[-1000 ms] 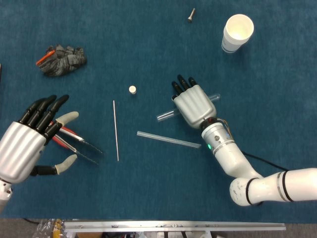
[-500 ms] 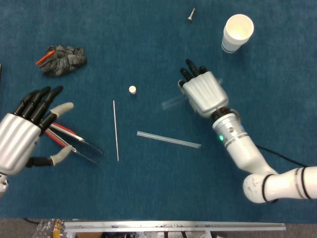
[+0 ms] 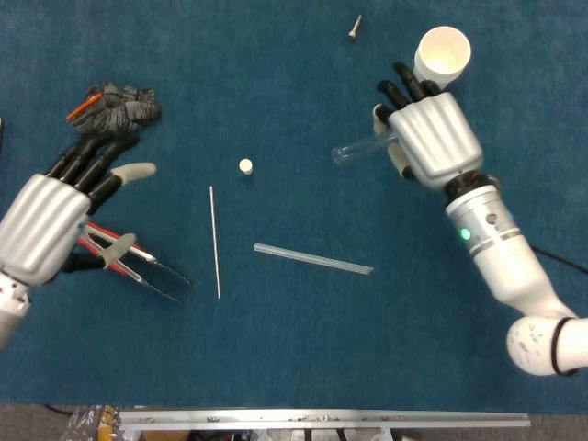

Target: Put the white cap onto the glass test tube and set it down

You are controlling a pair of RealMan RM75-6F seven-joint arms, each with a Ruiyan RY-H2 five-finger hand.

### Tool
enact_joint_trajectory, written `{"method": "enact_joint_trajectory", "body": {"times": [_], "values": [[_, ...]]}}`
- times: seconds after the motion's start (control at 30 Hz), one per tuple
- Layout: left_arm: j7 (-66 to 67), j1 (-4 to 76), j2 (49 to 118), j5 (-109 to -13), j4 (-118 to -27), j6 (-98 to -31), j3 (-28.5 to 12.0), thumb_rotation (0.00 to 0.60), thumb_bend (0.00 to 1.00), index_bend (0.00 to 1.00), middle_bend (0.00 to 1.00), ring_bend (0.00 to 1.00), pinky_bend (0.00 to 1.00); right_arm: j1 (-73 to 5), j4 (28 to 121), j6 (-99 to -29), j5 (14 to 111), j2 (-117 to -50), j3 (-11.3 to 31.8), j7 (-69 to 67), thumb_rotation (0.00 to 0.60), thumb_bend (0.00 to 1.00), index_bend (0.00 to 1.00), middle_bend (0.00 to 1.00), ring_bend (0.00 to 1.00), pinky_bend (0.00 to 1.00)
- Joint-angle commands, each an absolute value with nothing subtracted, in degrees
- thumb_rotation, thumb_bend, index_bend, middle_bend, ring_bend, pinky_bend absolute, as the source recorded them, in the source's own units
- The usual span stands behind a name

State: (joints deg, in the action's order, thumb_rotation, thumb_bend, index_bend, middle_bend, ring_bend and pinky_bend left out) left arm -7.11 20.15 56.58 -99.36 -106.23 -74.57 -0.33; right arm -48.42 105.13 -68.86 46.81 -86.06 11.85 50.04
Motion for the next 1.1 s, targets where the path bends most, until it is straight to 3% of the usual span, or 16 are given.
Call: {"method": "enact_joint_trajectory", "body": {"times": [0.03,0.57,0.87,1.1], "values": [[-7.0,22.19,58.68,-98.29,-104.51,-72.15,-1.41,0.6,0.26,0.21,0.1,0.0,0.0,-47.94,107.71,-68.98,46.07,-83.3,12.01,49.76,0.6,0.47,0.6,0.22,0.06,0.27],[-2.31,33.56,72.25,-87.48,-93.24,-56.79,-6.56,0.596,0.26,0.3,0.13,0.01,0.0,-46.84,110.93,-68.97,45.23,-76.38,11.93,45.91,0.6,0.46,0.6,0.22,0.06,0.27],[3.02,38.22,79.95,-79.75,-86.99,-51.04,-8.76,0.561,0.26,0.34,0.12,0.0,0.0,-46.44,109.66,-67.8,45.63,-75.19,11.13,43.38,0.6,0.46,0.61,0.22,0.06,0.27],[4.62,40.19,84.79,-75.11,-82.71,-49.61,-9.85,0.572,0.26,0.39,0.12,0.0,0.0,-46.29,108.2,-66.54,45.89,-74.89,10.49,41.55,0.6,0.46,0.61,0.22,0.06,0.27]]}}
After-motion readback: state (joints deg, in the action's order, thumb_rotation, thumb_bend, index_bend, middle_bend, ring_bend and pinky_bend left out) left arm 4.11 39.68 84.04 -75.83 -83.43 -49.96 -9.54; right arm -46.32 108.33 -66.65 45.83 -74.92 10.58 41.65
